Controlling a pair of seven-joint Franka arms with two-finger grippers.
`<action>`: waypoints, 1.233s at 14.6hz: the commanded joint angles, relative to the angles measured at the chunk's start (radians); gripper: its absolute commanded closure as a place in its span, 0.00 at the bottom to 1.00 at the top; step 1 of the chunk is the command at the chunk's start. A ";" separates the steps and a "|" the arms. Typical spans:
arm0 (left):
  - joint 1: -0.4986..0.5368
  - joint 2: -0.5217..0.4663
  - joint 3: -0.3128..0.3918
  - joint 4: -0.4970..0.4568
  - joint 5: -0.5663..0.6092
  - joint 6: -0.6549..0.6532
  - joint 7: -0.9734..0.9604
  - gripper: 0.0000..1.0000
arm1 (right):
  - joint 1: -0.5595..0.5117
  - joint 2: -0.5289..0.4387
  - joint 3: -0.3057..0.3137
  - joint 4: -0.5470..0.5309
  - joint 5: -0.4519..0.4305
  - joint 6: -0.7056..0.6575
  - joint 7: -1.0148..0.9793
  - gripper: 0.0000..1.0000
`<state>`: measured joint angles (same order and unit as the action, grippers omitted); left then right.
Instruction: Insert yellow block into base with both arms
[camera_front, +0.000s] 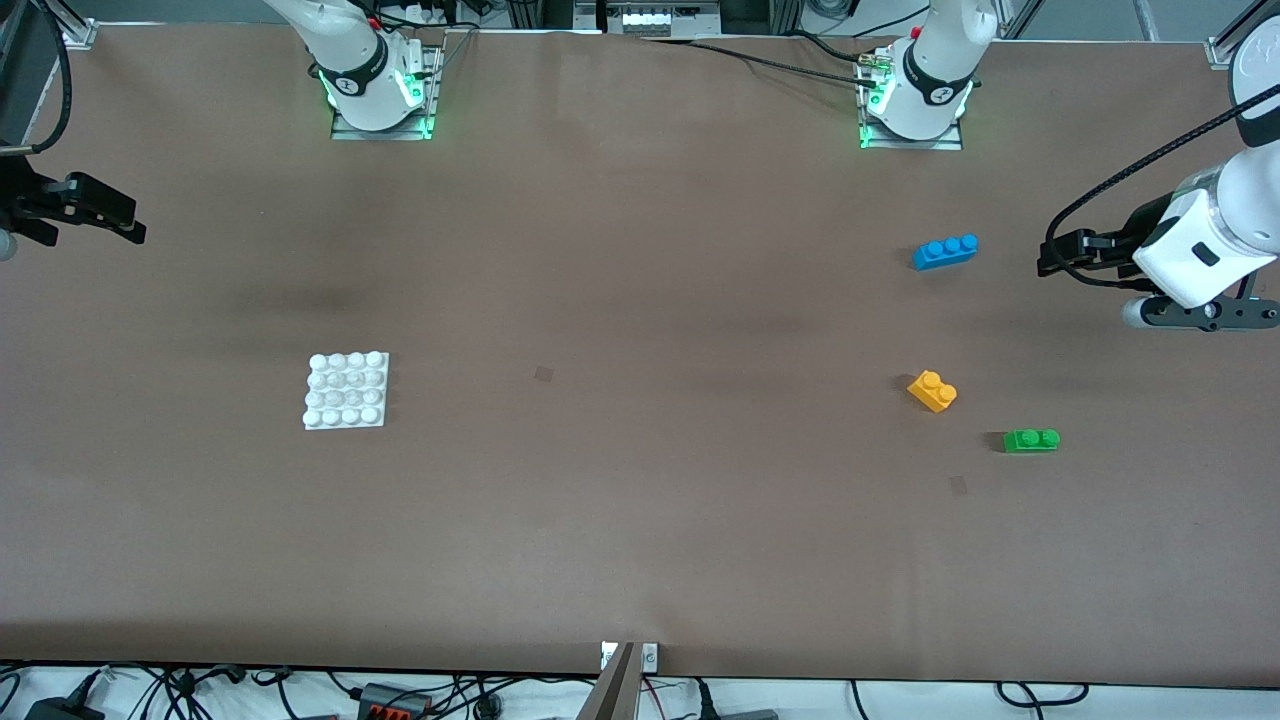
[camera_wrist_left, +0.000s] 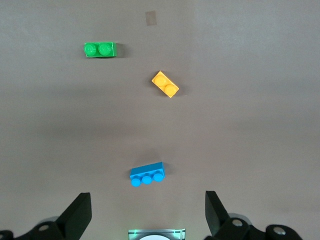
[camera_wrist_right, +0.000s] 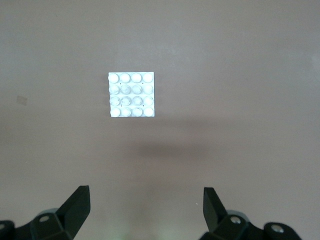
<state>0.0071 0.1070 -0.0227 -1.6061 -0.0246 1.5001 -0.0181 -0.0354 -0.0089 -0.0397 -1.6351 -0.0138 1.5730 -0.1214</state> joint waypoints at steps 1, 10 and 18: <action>0.010 -0.012 -0.003 0.002 -0.011 -0.012 0.003 0.00 | 0.003 -0.016 0.001 -0.011 0.000 0.004 0.014 0.00; 0.010 -0.010 -0.002 0.002 -0.012 -0.014 0.006 0.00 | 0.002 -0.008 0.000 -0.012 -0.011 0.002 0.009 0.00; 0.011 -0.010 -0.002 0.002 -0.012 -0.014 0.007 0.00 | -0.005 0.041 -0.002 -0.009 -0.002 0.004 0.011 0.00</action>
<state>0.0114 0.1070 -0.0224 -1.6061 -0.0246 1.5001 -0.0179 -0.0368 0.0257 -0.0414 -1.6391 -0.0139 1.5725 -0.1214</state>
